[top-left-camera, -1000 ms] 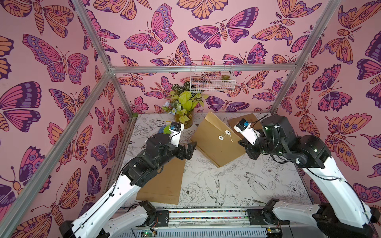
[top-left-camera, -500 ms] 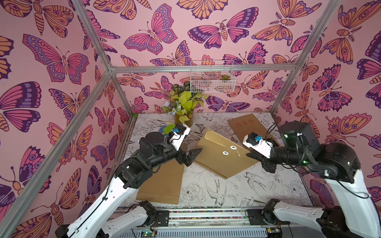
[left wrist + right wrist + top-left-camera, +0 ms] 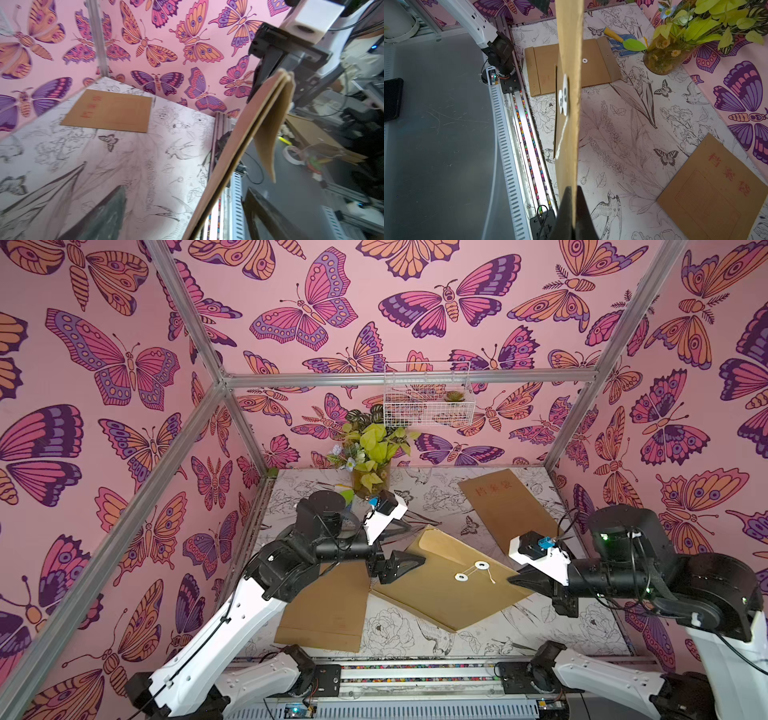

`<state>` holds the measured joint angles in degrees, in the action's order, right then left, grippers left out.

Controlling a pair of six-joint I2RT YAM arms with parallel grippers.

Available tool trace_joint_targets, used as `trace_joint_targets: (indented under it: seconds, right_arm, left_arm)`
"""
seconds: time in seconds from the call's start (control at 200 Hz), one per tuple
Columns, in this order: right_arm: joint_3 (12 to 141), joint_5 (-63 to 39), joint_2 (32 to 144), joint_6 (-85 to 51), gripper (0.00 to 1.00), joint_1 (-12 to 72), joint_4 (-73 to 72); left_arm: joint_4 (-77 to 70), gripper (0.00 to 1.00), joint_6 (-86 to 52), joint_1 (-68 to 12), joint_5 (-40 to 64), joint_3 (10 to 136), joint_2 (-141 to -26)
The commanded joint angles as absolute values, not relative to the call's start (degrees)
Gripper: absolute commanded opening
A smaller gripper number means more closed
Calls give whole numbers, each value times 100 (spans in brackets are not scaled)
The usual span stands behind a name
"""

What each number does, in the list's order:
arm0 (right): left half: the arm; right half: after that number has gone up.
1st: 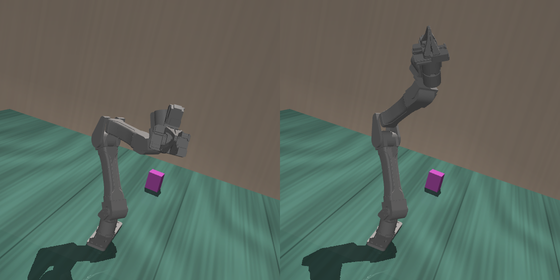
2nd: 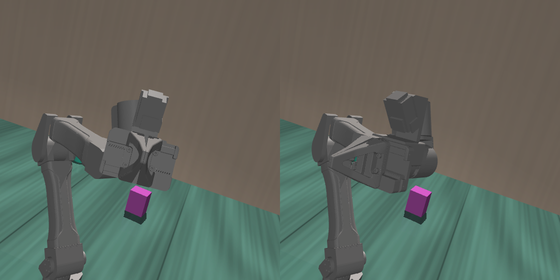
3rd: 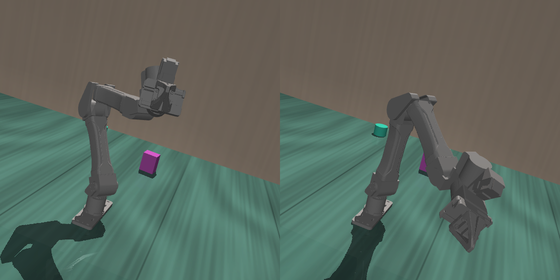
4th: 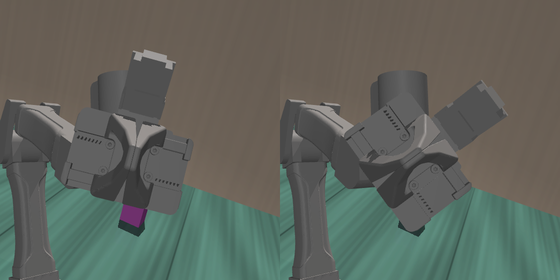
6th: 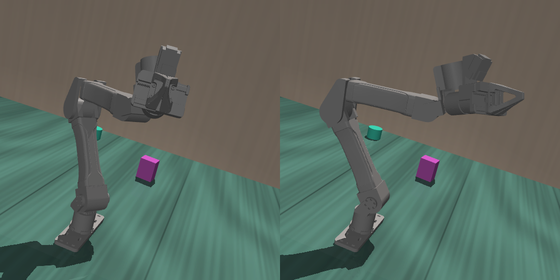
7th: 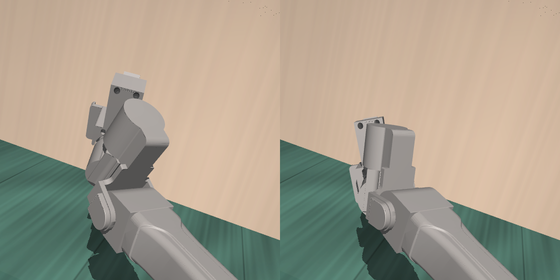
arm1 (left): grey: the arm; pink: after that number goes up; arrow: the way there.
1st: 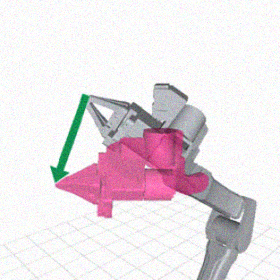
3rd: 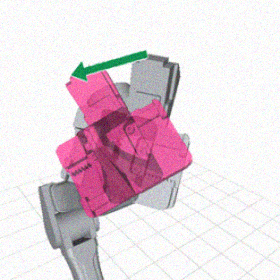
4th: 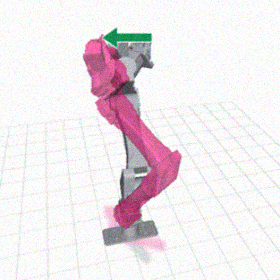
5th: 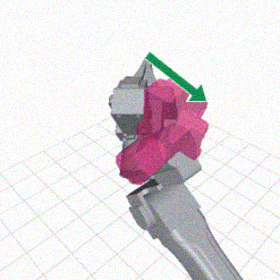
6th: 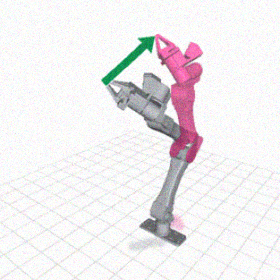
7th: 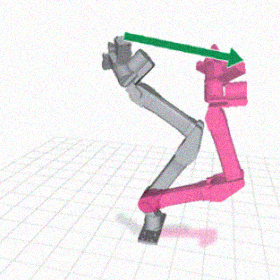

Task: Open the file bag
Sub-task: Pick up the file bag from the file bag.

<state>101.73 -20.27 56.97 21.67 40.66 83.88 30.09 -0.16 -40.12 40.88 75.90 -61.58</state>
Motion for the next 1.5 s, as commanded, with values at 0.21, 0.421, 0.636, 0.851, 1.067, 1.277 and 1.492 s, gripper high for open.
trace_joint_targets:
  seconds: [0.21, 0.421, 0.636, 0.851, 1.067, 1.277, 1.492]
  right_arm:
    - [10143, -1877, 5520, 1936, 0, 4110, 8008]
    - [10091, -1567, 5528, 1844, 0, 4105, 7962]
    - [10029, -1251, 5458, 1596, 0, 4106, 7663]
    - [9809, -914, 5398, 1289, 0, 4110, 7332]
    - [8958, 632, 4932, 458, 54, 4106, 6054]
    - [7473, 1043, 4276, -870, 52, 4111, 4489]
    - [6847, -145, 4549, -1579, 57, 3903, 4027]
  left_arm:
    - [3079, 47, -22, -4190, 5177, 7737, -6416]
    - [3082, 27, -3, -4245, 5179, 7726, -6425]
    - [3039, 16, -31, -4271, 5057, 7640, -6377]
    - [2964, 0, -203, -4280, 4396, 7500, -6229]
    - [3207, 0, -430, -4280, 2700, 7423, -6038]
    - [3957, 1, -329, -4637, 1165, 7835, -6340]
    - [4477, 1, -301, -5290, 120, 8332, -6825]
